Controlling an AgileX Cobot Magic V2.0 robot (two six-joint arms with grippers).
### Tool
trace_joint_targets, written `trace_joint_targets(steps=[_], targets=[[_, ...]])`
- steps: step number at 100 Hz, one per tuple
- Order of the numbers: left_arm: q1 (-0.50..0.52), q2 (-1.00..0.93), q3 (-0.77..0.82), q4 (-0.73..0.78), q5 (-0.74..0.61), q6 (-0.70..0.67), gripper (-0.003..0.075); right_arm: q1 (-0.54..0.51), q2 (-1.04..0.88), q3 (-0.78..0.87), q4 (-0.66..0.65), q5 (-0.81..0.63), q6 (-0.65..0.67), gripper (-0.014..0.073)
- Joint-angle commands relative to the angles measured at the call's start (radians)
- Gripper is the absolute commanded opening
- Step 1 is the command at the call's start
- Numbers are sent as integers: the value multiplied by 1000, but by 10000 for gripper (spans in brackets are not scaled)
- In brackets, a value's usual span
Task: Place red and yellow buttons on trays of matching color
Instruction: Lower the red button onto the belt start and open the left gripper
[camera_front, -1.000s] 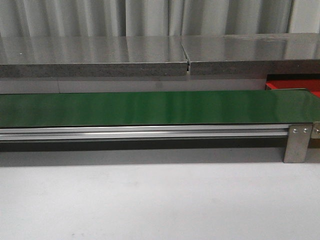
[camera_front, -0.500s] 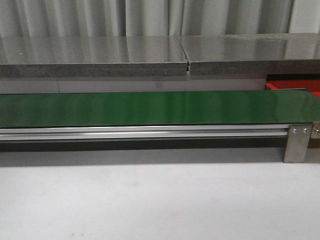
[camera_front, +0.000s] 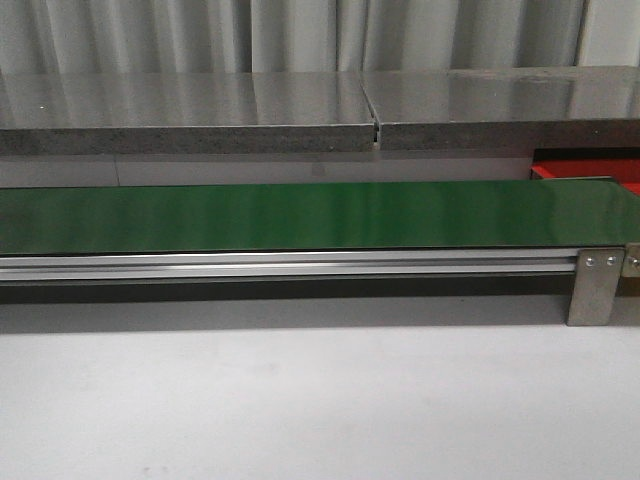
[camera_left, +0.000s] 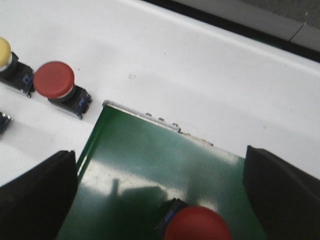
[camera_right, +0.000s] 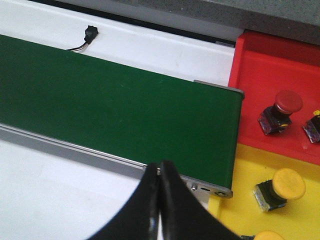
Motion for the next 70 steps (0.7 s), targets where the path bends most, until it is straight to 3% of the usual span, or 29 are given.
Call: trace_joint_targets(steps=[1, 17, 55, 70], targets=[[6, -54, -64, 14, -43, 0, 650, 2, -11, -26, 5, -63, -10, -69], [61, -54, -80, 17, -47, 0, 649, 2, -11, -26, 5, -63, -10, -69], [305, 11, -80, 51, -45, 0, 617, 2, -11, -26, 5, -63, -10, -69], [349, 71, -80, 51, -54, 0, 617, 2, -11, -26, 5, -63, -10, -69]])
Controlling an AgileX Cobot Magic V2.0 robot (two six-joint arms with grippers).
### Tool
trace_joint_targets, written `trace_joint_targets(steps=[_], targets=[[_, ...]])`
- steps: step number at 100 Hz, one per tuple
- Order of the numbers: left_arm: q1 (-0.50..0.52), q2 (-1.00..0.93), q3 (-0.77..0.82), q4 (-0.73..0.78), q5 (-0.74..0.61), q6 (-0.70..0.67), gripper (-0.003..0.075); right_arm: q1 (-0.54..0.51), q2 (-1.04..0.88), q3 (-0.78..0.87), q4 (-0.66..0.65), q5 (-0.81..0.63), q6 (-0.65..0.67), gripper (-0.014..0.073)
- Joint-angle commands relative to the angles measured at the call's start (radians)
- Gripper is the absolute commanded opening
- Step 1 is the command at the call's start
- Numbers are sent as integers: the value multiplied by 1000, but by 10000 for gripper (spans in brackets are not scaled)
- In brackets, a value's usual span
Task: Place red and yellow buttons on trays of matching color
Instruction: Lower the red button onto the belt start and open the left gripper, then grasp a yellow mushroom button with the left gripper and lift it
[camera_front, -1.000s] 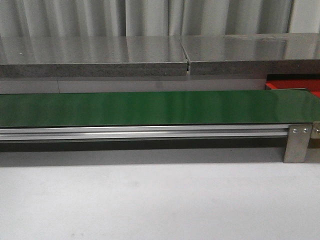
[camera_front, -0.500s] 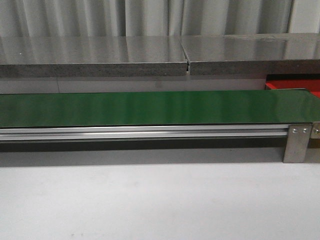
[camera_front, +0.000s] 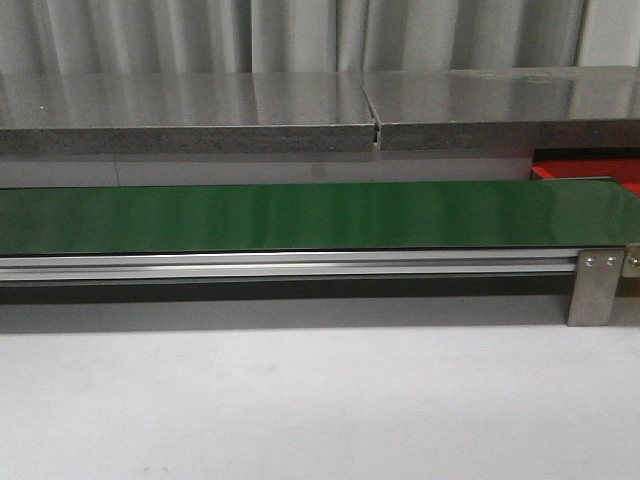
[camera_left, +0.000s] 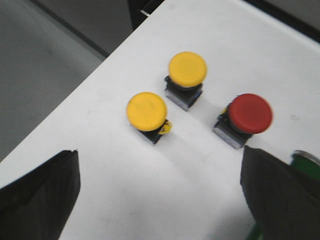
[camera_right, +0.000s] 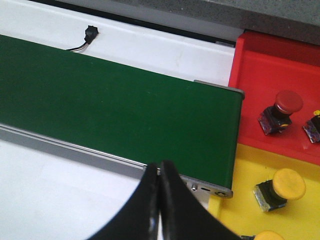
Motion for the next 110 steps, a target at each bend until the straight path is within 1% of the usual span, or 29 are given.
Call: trace_joint_targets(steps=[1, 21, 37, 88, 110], targets=[[20, -12, -34, 10, -55, 0, 617, 2, -11, -26, 5, -63, -10, -69], [29, 68, -34, 70, -113, 0, 617, 2, -11, -26, 5, -63, -10, -69], [29, 129, -38, 80, -170, 0, 617, 2, -11, -26, 5, -63, -10, -69], [29, 283, -173, 80, -203, 0, 617, 2, -11, -26, 5, -63, -10, -69], [29, 308, -188, 80, -238, 0, 616, 2, -11, -26, 5, -63, -10, -69]])
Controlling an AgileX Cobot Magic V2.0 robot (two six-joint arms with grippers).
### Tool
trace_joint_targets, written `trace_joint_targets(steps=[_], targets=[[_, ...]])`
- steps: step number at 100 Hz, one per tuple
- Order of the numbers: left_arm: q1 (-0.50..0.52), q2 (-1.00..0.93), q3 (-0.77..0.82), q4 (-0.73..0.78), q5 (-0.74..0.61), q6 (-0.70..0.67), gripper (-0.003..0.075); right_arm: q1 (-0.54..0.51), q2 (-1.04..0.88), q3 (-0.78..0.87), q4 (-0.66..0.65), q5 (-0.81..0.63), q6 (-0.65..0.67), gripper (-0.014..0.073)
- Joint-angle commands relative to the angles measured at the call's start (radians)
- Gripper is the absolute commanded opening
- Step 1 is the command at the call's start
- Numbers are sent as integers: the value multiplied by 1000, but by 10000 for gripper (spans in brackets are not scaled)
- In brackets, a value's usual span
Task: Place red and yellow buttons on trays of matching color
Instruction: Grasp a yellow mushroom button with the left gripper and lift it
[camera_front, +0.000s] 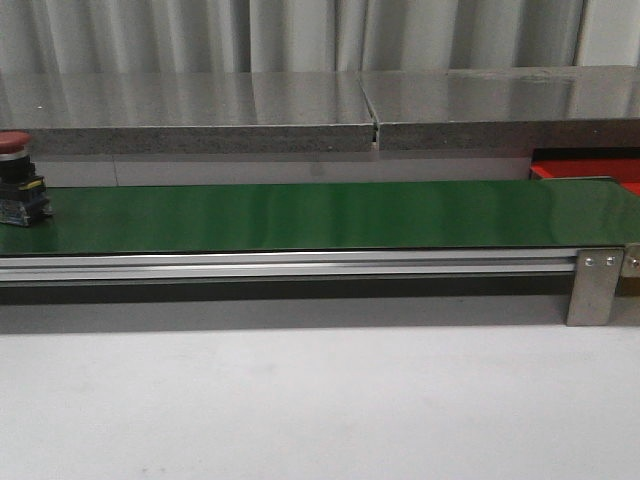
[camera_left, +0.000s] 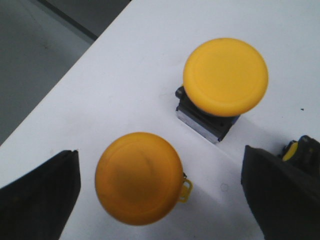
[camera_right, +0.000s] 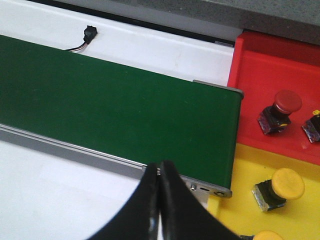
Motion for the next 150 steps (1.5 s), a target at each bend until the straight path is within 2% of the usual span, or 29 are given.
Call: trace_joint_targets(steps=[1, 9, 19, 26, 45, 54, 78, 107, 120, 150], targets=[[1, -47, -35, 8, -76, 0, 616, 2, -11, -26, 5, -63, -10, -69], [1, -45, -35, 8, -94, 0, 604, 2, -11, -26, 5, -63, -10, -69], [1, -45, -35, 8, -94, 0, 525, 2, -11, -26, 5, -63, -10, -69], [1, -45, -35, 8, -87, 0, 426, 2, -11, -26, 5, -63, -10, -69], [1, -45, -35, 25, -35, 0, 89, 2, -11, -26, 5, -63, -10, -69], [1, -56, -35, 34, 4, 0, -15, 2, -11, -26, 5, -63, -10, -69], [1, -141, -35, 16, 87, -6, -19, 2, -11, -26, 5, -63, -10, -69], [-9, -342, -35, -169, 192, -6, -19, 2, -11, -26, 5, -63, -10, -69], [-45, -414, -25, -175, 247, 11, -19, 2, -11, -26, 5, -63, -10, -69], [-185, -524, 116, -185, 226, 51, -19, 2, -11, -26, 5, -63, -10, -69]])
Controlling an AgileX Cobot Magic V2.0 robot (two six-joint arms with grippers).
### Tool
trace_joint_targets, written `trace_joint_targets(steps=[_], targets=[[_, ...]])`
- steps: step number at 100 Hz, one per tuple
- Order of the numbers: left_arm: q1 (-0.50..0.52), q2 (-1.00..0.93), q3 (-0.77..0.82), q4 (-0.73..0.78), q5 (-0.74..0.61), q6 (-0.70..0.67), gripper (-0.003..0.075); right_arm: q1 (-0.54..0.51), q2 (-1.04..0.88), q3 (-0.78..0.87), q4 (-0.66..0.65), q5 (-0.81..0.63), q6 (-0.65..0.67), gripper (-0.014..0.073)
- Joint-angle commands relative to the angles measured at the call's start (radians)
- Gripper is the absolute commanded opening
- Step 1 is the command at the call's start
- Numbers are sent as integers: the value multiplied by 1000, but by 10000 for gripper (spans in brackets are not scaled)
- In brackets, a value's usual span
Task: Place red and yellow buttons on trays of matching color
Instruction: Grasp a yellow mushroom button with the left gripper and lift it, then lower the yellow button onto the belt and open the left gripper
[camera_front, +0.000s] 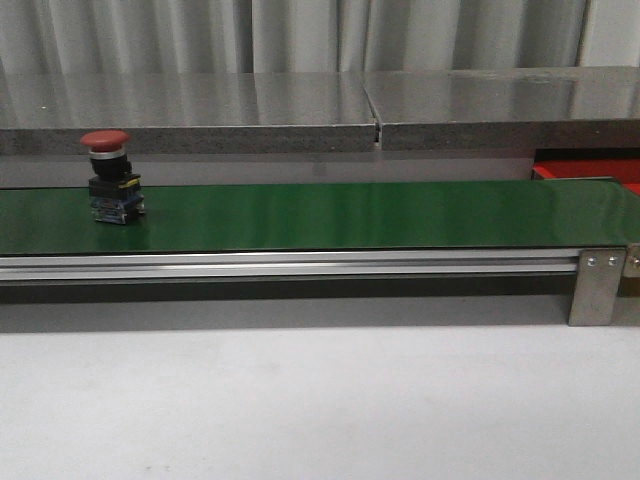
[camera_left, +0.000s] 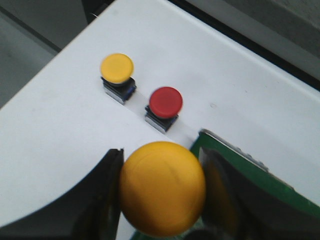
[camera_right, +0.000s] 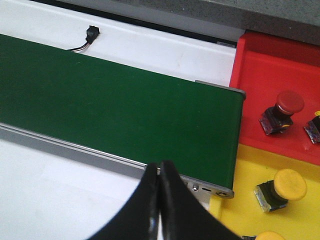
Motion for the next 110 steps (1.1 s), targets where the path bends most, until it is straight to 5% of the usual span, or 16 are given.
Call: trace_joint_targets(steps=[1, 47, 110], targets=[[-48, -70, 18, -5, -63, 21, -19, 2, -11, -26, 5, -63, -10, -69], [-172, -73, 229, -5, -243, 21, -19, 2, -11, -26, 5, -63, -10, -69], [-173, -46, 249, -5, -247, 46, -14, 2, -11, -26, 5, -63, -10, -69]])
